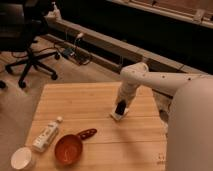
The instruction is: Place the eraser on the white sponge
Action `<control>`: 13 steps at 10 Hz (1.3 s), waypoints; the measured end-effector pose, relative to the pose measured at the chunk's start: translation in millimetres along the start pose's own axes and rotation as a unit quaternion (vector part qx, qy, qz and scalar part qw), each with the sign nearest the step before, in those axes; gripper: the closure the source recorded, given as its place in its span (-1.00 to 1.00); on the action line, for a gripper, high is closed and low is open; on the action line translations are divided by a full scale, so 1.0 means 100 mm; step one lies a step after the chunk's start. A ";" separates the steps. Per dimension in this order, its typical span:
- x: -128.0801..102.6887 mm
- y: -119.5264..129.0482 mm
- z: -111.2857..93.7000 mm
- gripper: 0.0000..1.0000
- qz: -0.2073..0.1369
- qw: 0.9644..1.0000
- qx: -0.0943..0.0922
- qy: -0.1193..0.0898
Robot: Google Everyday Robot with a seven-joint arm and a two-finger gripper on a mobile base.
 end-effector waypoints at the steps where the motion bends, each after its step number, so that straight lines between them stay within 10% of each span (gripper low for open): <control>1: 0.04 0.06 0.05 0.54 -0.011 1.000 0.005 0.000; 3: 0.13 0.19 0.13 0.49 -0.034 0.999 0.015 0.000; 8: 0.22 0.16 0.33 -0.53 -0.029 0.998 0.064 -0.001; 13: 0.15 -0.06 0.34 -0.60 0.015 0.997 0.072 -0.002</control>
